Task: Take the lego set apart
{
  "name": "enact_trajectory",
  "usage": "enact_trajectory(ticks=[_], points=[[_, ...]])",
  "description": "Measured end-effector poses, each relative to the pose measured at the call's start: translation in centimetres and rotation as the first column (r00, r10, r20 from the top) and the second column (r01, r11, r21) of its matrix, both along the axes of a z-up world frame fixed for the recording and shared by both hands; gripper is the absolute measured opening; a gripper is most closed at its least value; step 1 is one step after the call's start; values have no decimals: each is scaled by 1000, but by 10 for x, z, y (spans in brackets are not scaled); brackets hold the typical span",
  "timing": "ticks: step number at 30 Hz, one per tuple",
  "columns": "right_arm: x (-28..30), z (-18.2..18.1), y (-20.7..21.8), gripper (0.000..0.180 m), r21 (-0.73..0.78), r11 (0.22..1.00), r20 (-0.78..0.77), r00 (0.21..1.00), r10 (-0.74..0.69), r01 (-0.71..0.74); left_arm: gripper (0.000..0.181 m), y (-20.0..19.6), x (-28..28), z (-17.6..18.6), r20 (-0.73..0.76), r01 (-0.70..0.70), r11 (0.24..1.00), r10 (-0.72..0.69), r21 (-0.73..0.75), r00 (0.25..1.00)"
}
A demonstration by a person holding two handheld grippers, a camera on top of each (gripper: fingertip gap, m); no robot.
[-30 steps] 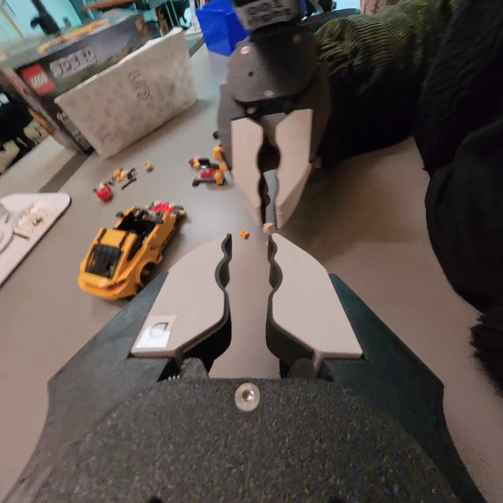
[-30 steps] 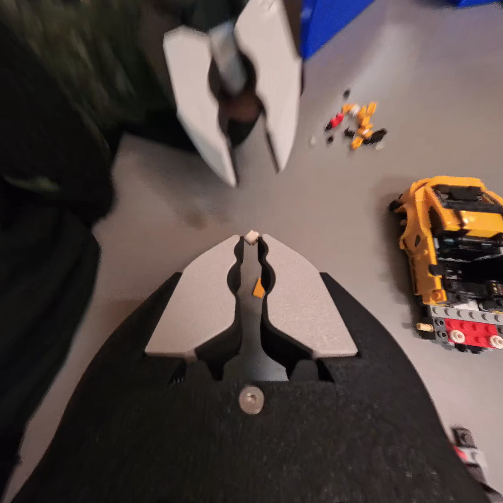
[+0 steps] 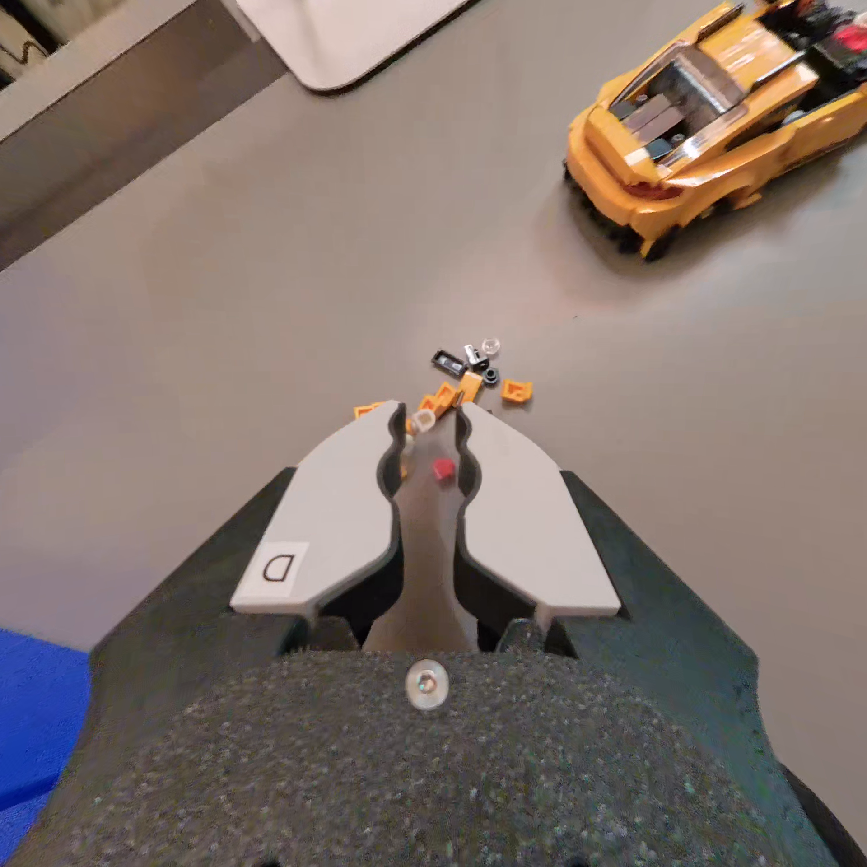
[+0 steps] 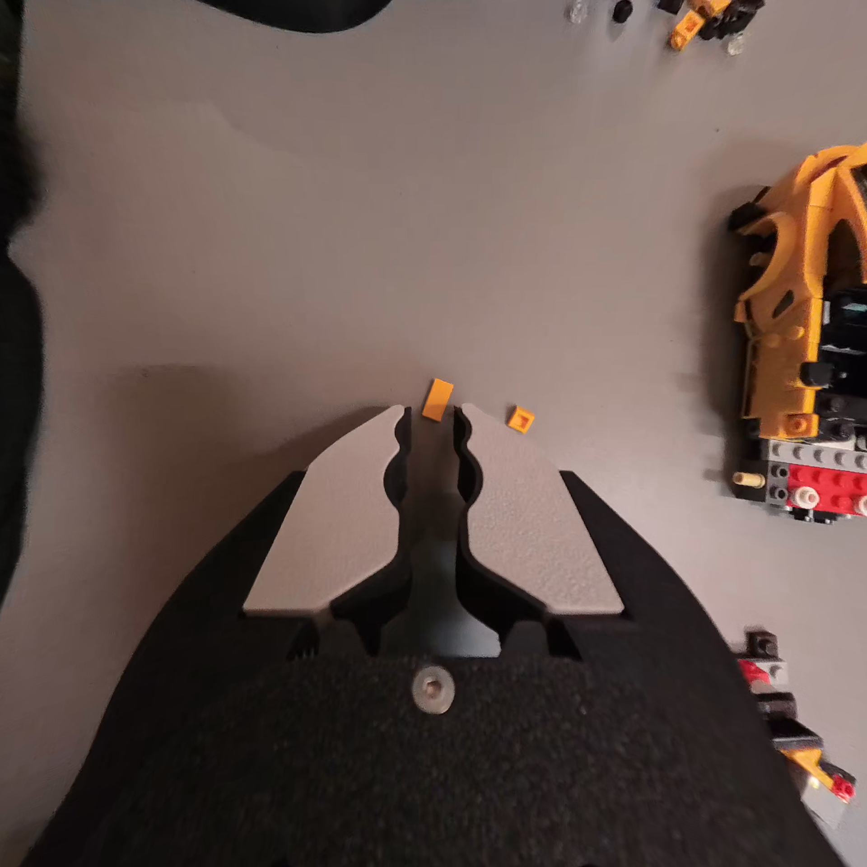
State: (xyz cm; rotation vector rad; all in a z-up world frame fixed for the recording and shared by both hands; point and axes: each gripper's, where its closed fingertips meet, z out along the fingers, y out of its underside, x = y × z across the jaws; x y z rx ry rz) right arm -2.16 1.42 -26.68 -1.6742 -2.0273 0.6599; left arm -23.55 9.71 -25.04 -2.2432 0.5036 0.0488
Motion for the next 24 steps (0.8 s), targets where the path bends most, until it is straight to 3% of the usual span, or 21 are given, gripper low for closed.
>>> enact_trajectory(ticks=[5, 9, 12, 16, 20, 24], points=[[-3, -1, -3, 10, -11, 1000, 23, 999, -24, 24, 35, 3, 9, 15, 2, 47, 995, -48, 88, 999], [-5, -1, 1, 7, -14, 999, 13, 999, -52, 52, 32, -5, 45, 36, 42, 224, 955, -236, 194, 971], [-11, 10, 2, 7, -81, 995, -74, 995, -69, 63, 25, -25, 88, 48, 55, 437, 861, -465, 261, 884], [-16, 30, 14, 7, -119, 987, -197, 972, -129, 107, 25, -51, 140, 47, 27, 618, 737, -648, 274, 761], [-22, 52, 19, 7, -179, 978, -336, 928, -161, 105, 28, -61, 173, 43, -10, 690, 676, -713, 259, 702], [-26, 69, 19, 7, -278, 958, -435, 880, -189, 69, 29, -59, 182, 45, -124, 685, 673, -682, 278, 721]])
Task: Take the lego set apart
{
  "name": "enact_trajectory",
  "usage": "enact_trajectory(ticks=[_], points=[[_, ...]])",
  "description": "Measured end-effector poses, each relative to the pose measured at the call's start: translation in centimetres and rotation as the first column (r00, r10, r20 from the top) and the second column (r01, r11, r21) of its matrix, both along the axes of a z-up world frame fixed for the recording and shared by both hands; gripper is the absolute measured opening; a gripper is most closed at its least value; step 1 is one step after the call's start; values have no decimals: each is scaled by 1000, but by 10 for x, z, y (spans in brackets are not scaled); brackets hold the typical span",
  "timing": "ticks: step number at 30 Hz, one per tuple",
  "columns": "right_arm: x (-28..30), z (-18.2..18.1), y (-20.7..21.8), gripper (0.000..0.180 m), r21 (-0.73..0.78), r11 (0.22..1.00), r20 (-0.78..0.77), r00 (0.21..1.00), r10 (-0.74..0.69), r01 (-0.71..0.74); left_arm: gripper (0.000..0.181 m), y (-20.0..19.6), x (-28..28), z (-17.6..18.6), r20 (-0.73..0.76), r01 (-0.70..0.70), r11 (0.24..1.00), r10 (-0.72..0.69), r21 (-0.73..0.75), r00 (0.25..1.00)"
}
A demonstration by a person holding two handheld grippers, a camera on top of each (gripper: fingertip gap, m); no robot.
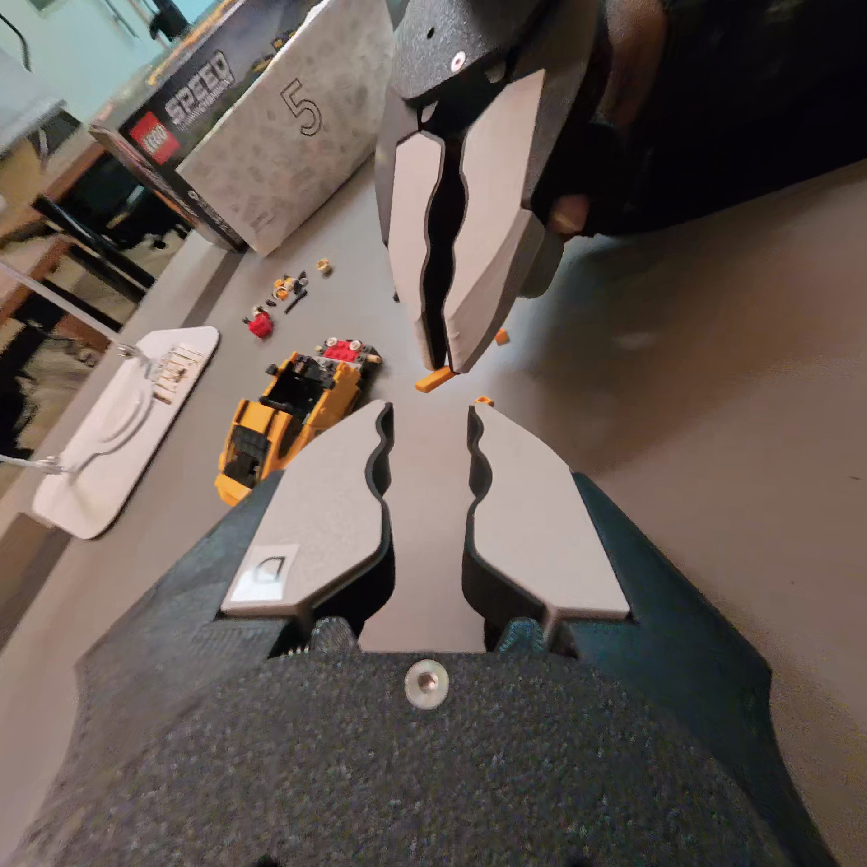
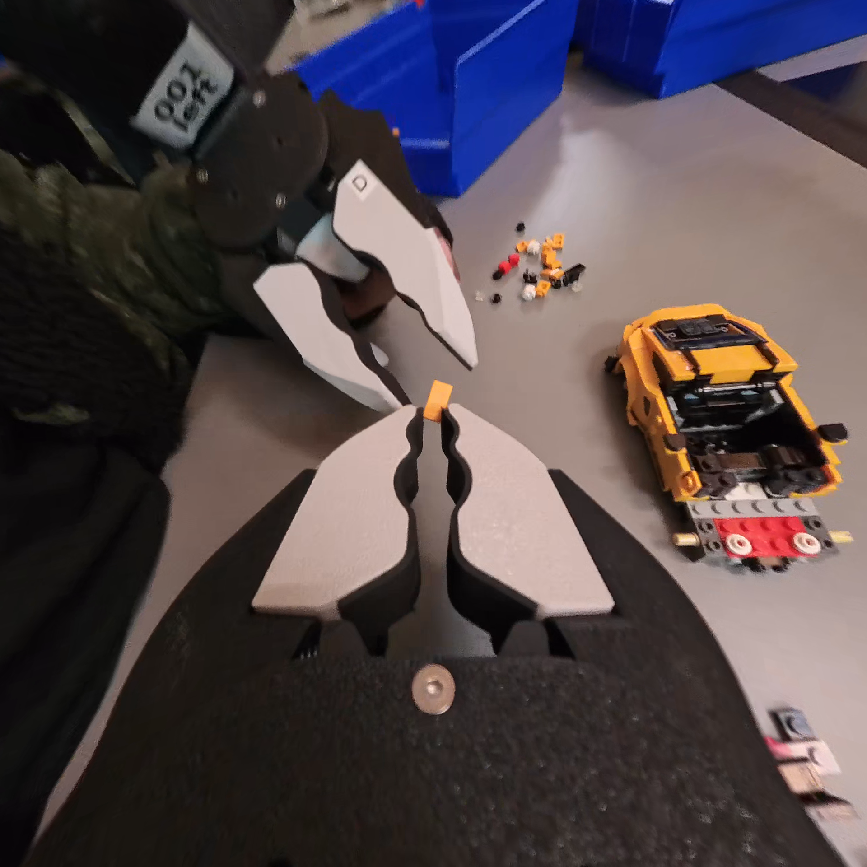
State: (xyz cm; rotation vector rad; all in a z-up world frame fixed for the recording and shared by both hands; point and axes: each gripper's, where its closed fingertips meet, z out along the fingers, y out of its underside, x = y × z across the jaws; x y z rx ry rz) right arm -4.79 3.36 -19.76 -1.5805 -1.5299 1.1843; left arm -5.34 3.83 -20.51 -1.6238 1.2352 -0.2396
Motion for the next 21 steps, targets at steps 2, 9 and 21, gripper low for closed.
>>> enact_trajectory(ticks=[2, 9, 21], points=[[-2, 6, -1, 7, -53, 999, -50, 999, 8, -11, 29, 2, 0, 5, -35, -36, 997, 38, 62, 999], [-3, 22, -1, 7, -88, 994, -165, 985, 45, -60, 26, 2, 6, 26, -96, -123, 972, 144, 201, 985], [-2, 29, -8, 7, -178, 976, -236, 968, 82, -126, 21, -4, 13, 34, 3, -96, 972, 97, 217, 995]])
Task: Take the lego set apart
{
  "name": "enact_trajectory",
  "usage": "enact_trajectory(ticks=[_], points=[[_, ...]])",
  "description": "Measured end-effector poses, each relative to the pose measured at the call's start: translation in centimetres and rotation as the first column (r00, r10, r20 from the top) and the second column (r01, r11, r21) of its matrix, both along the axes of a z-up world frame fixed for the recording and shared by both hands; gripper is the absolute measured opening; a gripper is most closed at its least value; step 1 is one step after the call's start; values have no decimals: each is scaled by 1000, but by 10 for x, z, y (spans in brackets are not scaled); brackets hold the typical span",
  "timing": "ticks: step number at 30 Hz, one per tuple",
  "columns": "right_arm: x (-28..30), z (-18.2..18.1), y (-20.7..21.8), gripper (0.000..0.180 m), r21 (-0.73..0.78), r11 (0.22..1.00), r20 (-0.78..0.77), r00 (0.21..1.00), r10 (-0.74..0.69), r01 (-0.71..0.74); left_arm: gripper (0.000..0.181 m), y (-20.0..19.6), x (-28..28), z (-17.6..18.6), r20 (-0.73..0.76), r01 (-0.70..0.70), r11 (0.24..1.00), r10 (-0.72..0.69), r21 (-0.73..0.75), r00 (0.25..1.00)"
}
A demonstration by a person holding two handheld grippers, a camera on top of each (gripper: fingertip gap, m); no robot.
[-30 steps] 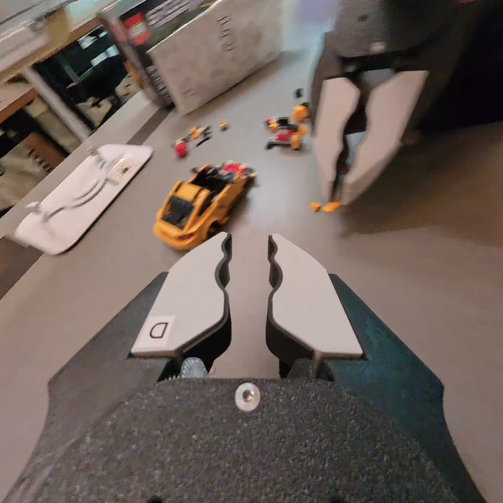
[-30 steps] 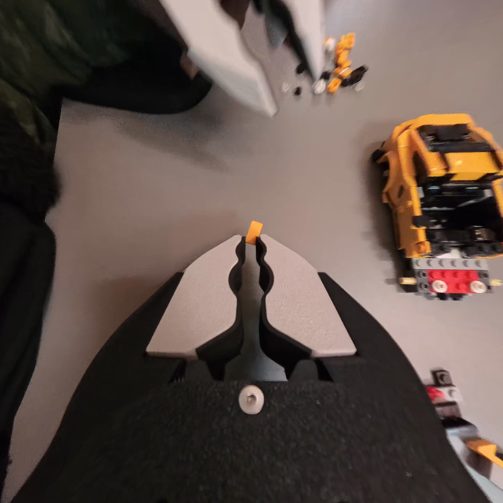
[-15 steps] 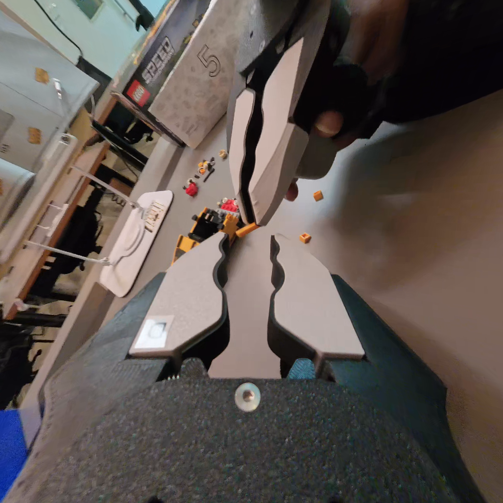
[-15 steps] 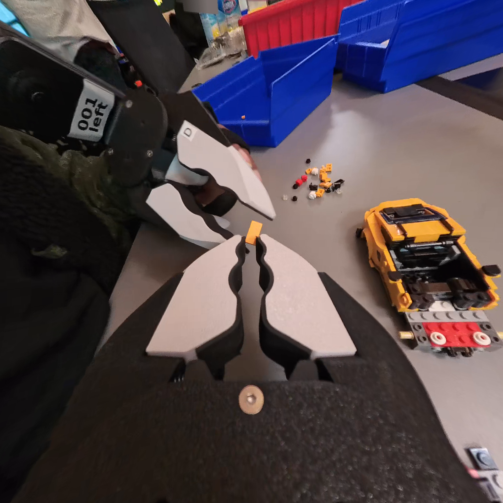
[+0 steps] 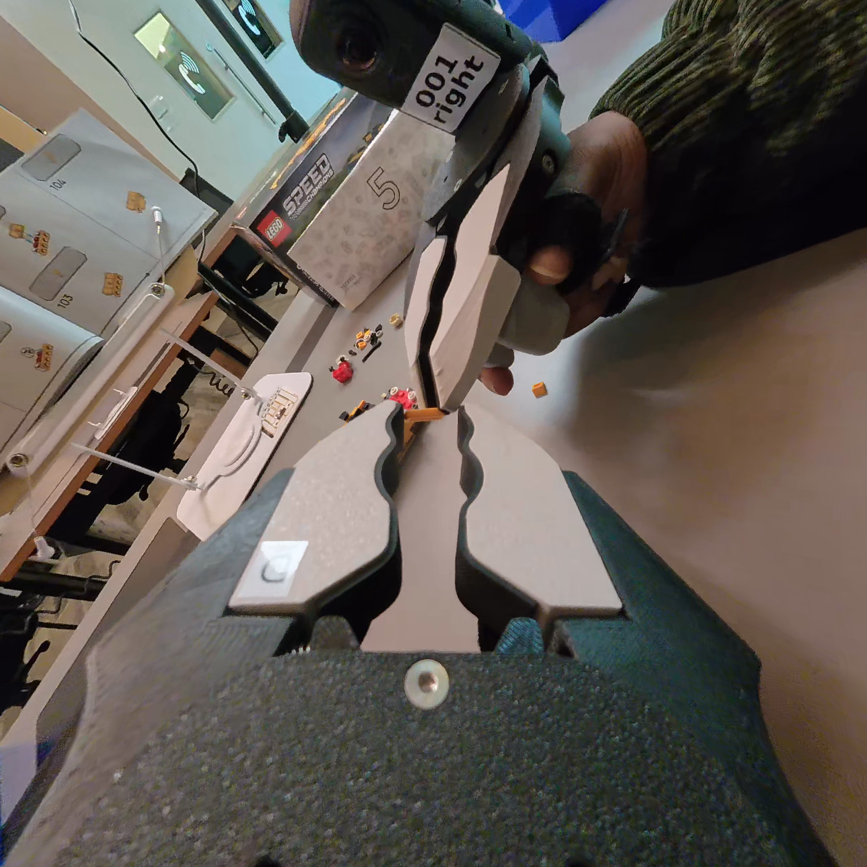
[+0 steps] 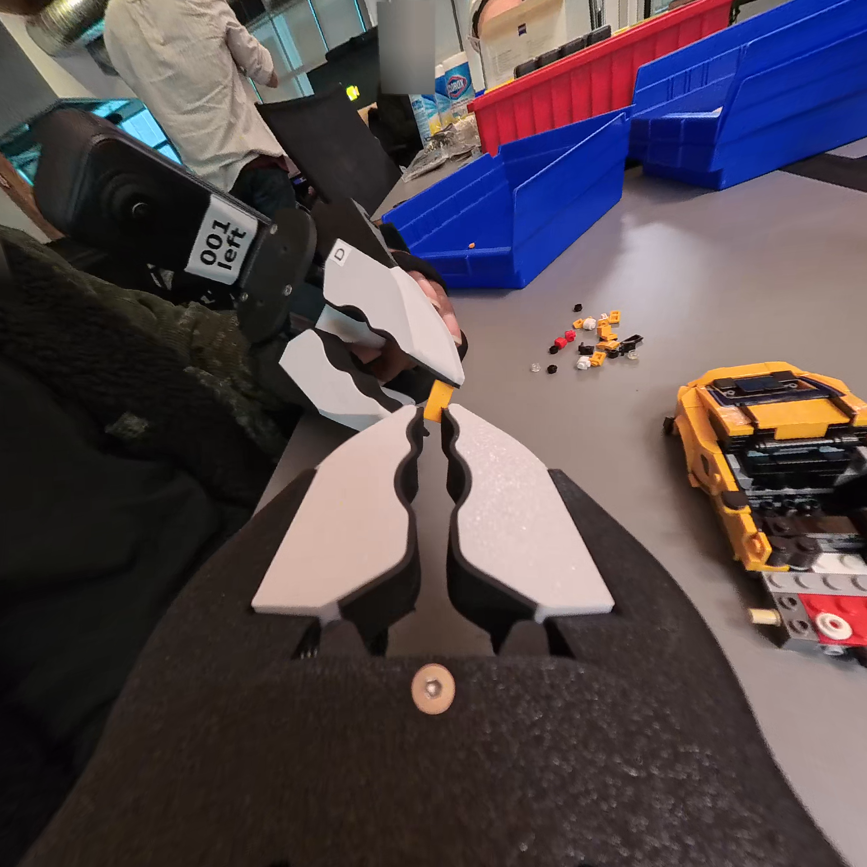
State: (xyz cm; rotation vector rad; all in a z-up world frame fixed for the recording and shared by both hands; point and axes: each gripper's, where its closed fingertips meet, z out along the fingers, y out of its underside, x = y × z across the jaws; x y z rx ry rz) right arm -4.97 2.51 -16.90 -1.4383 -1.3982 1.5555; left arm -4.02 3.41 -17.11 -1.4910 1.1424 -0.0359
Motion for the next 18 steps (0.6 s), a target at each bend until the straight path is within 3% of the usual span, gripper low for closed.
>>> enact_trajectory(ticks=[18], points=[[11, 10, -15, 7, -230, 956, -78, 983, 166, -180, 18, -13, 14, 11, 41, 94, 990, -99, 109, 994]])
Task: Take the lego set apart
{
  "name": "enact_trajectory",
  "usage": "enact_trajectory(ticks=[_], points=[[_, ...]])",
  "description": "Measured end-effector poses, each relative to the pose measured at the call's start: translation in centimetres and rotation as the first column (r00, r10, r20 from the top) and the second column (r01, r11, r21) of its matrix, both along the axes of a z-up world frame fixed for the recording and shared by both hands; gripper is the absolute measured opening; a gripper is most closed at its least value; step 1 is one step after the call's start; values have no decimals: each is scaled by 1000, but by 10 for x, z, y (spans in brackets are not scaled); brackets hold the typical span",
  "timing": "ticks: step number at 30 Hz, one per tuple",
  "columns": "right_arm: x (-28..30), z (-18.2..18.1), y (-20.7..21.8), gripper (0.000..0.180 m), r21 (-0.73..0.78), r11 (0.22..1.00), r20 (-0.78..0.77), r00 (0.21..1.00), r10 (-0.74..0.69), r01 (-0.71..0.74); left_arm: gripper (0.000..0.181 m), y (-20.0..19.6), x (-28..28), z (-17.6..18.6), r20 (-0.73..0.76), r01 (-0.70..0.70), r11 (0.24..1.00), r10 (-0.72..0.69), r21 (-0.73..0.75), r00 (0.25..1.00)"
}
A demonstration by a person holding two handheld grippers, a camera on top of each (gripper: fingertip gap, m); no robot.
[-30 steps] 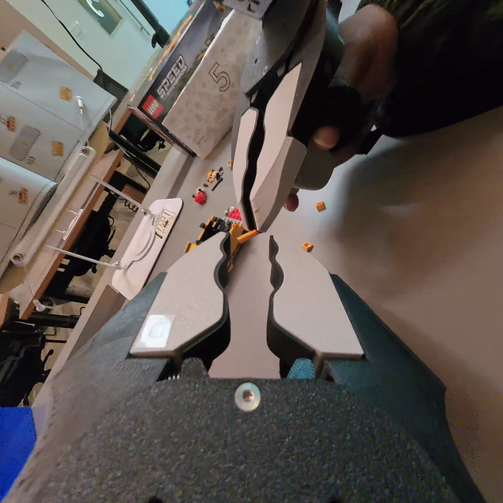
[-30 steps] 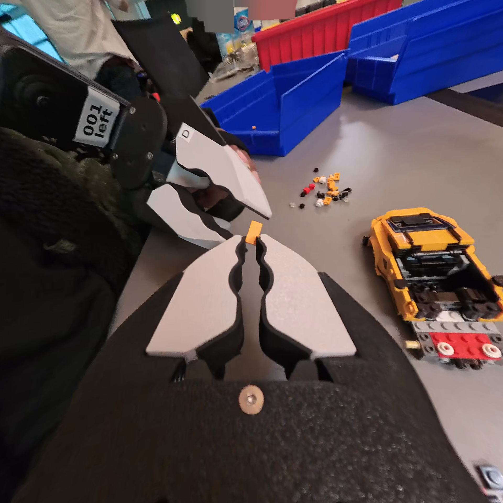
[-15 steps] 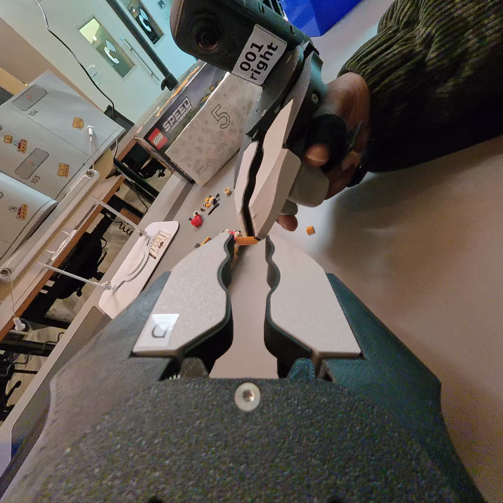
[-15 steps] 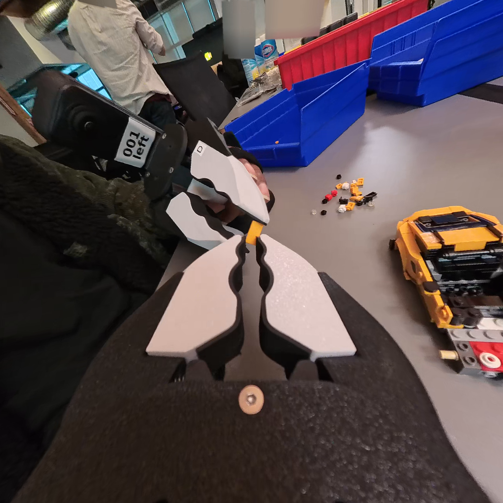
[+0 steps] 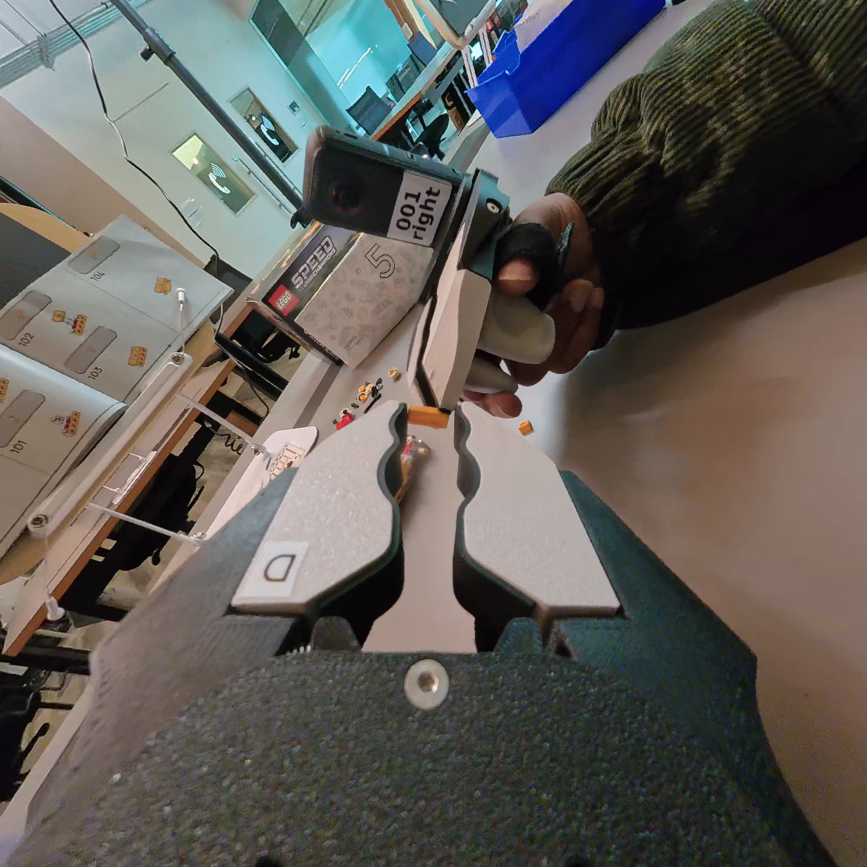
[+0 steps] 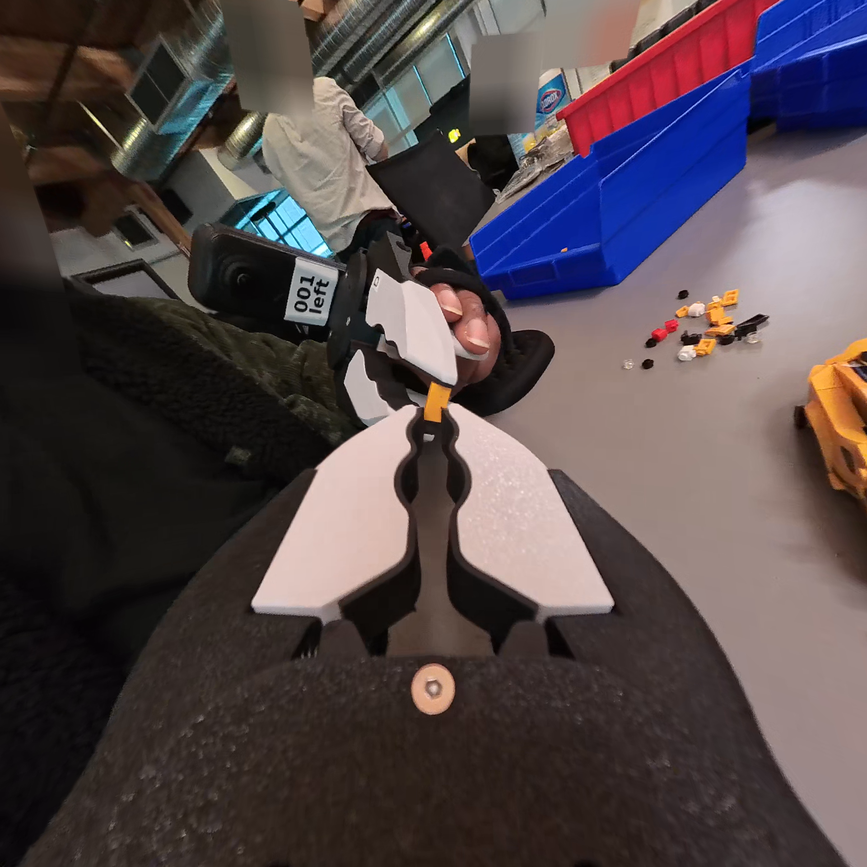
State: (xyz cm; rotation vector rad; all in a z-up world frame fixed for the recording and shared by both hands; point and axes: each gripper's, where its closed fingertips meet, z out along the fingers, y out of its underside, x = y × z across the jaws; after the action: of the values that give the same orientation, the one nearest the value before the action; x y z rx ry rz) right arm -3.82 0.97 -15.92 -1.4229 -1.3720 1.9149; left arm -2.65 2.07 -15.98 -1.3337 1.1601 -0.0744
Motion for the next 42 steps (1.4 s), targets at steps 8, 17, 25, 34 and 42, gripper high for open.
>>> enact_trajectory(ticks=[8, 17, 25, 34, 42], points=[[3, 4, -2, 1, 23, 1000, -17, 1000, 4, -3, 16, -2, 2, 2, 60, 38, 999, -36, -34, 998], [1, 2, 21, 12, 81, 987, -6, 990, -142, 142, 16, 17, -33, 11, 85, -103, 994, 106, -42, 991], [5, -51, 55, 20, 563, 791, 213, 882, -420, 240, 16, 76, -158, -28, 27, -487, 809, 523, -329, 852], [8, -83, 46, 23, 697, 712, 328, 849, -414, 78, 16, 85, -218, -88, -138, -605, 566, 656, -560, 742], [8, -84, 44, 23, 707, 705, 330, 851, -409, 65, 29, 83, -223, -88, -113, -600, 542, 680, -589, 725]])
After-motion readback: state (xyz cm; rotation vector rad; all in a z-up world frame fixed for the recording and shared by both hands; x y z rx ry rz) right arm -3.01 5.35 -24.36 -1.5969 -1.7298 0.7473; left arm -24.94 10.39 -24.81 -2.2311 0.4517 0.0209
